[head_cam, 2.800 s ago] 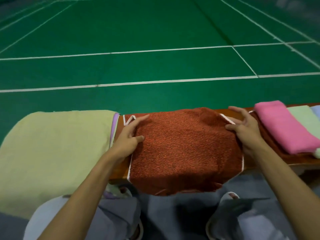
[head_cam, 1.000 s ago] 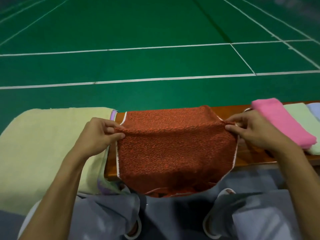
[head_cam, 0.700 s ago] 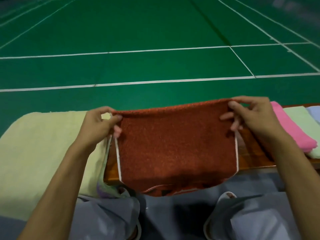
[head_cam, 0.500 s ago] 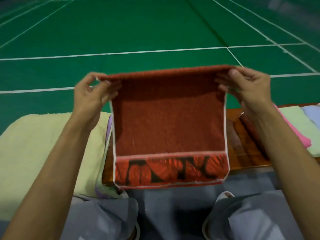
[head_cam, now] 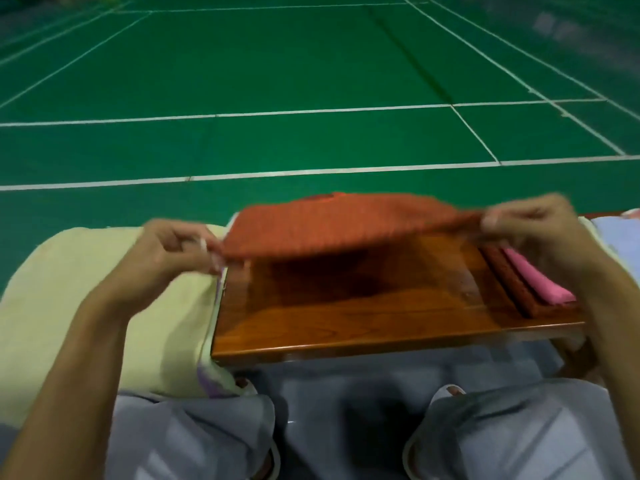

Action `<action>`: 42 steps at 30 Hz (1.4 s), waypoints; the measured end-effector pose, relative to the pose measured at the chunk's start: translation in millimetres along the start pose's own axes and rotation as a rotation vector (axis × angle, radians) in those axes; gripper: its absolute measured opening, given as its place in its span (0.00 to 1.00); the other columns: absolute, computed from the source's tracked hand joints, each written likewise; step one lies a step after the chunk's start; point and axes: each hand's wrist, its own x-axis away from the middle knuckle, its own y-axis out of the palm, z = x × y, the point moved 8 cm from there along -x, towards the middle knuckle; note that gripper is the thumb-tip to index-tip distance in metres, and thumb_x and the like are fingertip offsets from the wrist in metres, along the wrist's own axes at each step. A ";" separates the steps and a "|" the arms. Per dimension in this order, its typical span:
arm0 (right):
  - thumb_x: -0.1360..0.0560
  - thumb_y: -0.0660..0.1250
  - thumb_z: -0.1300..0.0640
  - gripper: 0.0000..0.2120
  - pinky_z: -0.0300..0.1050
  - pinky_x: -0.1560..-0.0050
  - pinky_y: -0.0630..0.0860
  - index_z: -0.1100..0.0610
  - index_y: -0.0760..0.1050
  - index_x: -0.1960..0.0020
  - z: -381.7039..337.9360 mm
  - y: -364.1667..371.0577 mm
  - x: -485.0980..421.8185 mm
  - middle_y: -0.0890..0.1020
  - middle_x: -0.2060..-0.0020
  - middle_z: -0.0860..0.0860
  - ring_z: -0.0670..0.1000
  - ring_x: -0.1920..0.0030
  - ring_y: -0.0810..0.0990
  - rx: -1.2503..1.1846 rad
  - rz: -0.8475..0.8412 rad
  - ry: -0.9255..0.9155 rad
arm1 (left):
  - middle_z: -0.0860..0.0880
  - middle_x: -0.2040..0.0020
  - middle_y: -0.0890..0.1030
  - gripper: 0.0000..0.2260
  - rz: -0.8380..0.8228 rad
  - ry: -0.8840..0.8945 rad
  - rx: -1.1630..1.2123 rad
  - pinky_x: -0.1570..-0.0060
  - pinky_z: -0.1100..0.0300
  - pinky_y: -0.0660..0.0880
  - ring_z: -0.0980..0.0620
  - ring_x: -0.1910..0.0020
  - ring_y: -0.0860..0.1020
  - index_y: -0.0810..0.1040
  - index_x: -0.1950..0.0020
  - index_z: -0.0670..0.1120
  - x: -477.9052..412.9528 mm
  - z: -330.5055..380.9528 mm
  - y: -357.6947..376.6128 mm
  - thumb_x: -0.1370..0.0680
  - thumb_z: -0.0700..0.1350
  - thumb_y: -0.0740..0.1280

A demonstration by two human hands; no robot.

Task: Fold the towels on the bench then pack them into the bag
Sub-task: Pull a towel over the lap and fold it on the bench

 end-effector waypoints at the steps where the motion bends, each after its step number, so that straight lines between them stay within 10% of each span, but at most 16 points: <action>1: 0.33 0.75 0.59 0.04 0.42 0.54 0.82 0.55 0.88 0.61 17.7 7.5 9.1 0.88 0.62 0.55 0.50 0.60 0.86 0.149 -0.158 0.119 | 0.36 0.61 0.85 0.14 -0.114 -0.109 -0.108 0.57 0.56 0.82 0.43 0.61 0.85 0.87 0.59 0.42 5.7 -20.3 7.0 0.39 0.46 0.84; 5: 0.24 0.72 0.62 0.07 0.42 0.58 0.78 0.57 0.89 0.56 89.7 42.1 53.7 0.88 0.60 0.57 0.48 0.61 0.84 0.451 -0.717 0.557 | 0.36 0.59 0.86 0.03 -0.560 -0.491 -0.297 0.63 0.62 0.79 0.46 0.62 0.86 0.85 0.57 0.34 36.4 -84.0 44.9 0.28 0.28 0.75; 10: 0.21 0.72 0.55 0.07 0.40 0.69 0.78 0.54 0.85 0.45 123.3 47.9 74.8 0.88 0.53 0.57 0.60 0.60 0.88 0.636 -0.860 0.889 | 0.38 0.58 0.86 0.14 -0.797 -0.692 -0.473 0.68 0.63 0.76 0.45 0.64 0.86 0.88 0.48 0.48 47.6 -112.8 63.2 0.32 0.48 0.81; 13: 0.21 0.72 0.50 0.11 0.39 0.74 0.73 0.58 0.84 0.50 112.3 51.0 56.9 0.87 0.60 0.59 0.57 0.69 0.85 0.654 -0.716 0.866 | 0.39 0.60 0.86 0.13 -0.518 -0.475 -0.469 0.64 0.57 0.75 0.49 0.68 0.79 0.89 0.51 0.50 16.5 -99.6 60.4 0.29 0.57 0.80; 17: 0.21 0.69 0.46 0.12 0.46 0.60 0.79 0.54 0.83 0.53 95.5 79.8 -10.2 0.87 0.60 0.51 0.56 0.57 0.86 0.953 -0.040 0.213 | 0.52 0.52 0.87 0.12 0.264 -0.004 -0.684 0.49 0.55 0.77 0.53 0.53 0.83 0.86 0.44 0.53 -27.0 -71.9 54.3 0.21 0.58 0.70; 21: 0.22 0.55 0.32 0.34 0.61 0.24 0.61 0.45 0.62 0.20 123.6 168.7 -18.5 0.63 0.20 0.54 0.58 0.22 0.61 1.118 -0.207 -0.025 | 0.48 0.18 0.63 0.30 0.062 0.069 -0.977 0.21 0.46 0.55 0.46 0.19 0.58 0.62 0.18 0.55 -43.1 -101.9 121.2 0.18 0.64 0.54; 25: 0.22 0.40 0.27 0.37 0.69 0.22 0.43 0.41 0.44 0.17 161.8 184.1 -17.0 0.43 0.17 0.50 0.56 0.18 0.39 1.268 -0.359 -0.003 | 0.51 0.15 0.46 0.32 -0.047 -0.037 -1.161 0.19 0.43 0.44 0.48 0.17 0.41 0.47 0.16 0.59 -37.1 -138.5 134.5 0.19 0.68 0.42; 37: 0.18 0.38 0.35 0.33 0.63 0.20 0.42 0.48 0.40 0.16 184.9 76.1 -17.0 0.41 0.17 0.49 0.56 0.18 0.39 1.309 -0.132 0.259 | 0.49 0.16 0.47 0.35 0.071 -0.141 -1.134 0.19 0.46 0.42 0.50 0.17 0.43 0.50 0.15 0.53 -34.0 -147.5 92.1 0.20 0.66 0.37; 42: 0.17 0.50 0.38 0.34 0.63 0.23 0.57 0.53 0.49 0.17 163.5 77.6 -18.0 0.58 0.18 0.54 0.59 0.20 0.55 1.256 -0.013 0.233 | 0.39 0.26 0.72 0.28 0.354 -0.118 -0.902 0.26 0.43 0.64 0.38 0.27 0.68 0.68 0.24 0.41 -27.8 -127.8 67.4 0.19 0.57 0.62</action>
